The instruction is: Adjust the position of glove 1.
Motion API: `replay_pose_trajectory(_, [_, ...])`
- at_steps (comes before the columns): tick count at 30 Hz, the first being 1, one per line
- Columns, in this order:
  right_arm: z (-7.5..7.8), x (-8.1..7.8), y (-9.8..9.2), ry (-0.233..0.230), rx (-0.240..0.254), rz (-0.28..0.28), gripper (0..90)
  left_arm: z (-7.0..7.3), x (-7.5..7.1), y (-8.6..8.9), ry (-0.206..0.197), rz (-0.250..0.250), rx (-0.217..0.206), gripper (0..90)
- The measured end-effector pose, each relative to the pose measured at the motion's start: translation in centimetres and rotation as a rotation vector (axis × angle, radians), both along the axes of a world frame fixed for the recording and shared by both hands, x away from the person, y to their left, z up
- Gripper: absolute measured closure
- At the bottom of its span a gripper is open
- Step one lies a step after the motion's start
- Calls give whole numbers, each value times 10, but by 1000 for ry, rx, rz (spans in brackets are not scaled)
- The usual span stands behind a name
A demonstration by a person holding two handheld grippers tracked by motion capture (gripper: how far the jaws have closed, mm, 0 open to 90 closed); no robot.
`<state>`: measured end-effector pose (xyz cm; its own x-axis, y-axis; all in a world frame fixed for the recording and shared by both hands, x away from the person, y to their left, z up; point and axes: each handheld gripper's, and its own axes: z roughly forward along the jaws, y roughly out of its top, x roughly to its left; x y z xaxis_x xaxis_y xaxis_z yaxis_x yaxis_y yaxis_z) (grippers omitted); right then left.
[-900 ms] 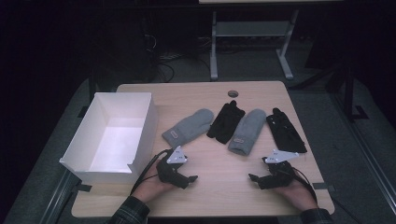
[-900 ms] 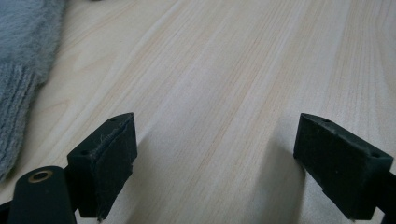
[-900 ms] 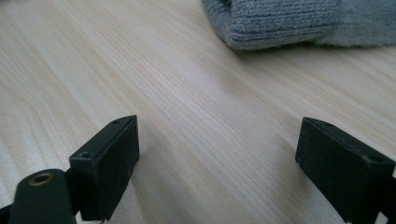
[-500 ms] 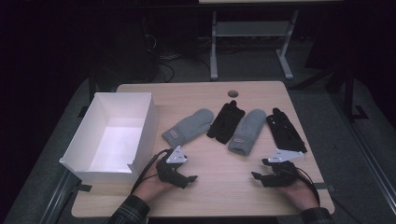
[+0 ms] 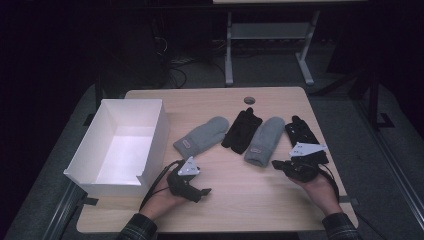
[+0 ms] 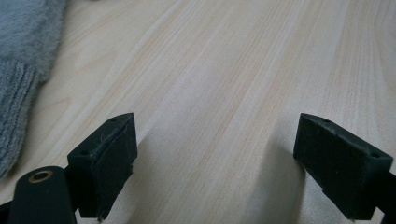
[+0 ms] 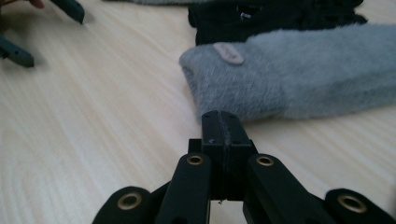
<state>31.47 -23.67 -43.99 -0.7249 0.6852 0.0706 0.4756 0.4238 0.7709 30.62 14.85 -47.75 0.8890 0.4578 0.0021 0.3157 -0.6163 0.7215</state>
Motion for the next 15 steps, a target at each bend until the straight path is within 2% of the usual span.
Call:
replay_pose_trajectory(7, [4,16,5,-21,0,3,900,0,-1,1,6,3,-2,128])
replay_pose_trajectory(15, [7,37,4,-38,20,-30,900,0,1,-2,7,-5,-7,127])
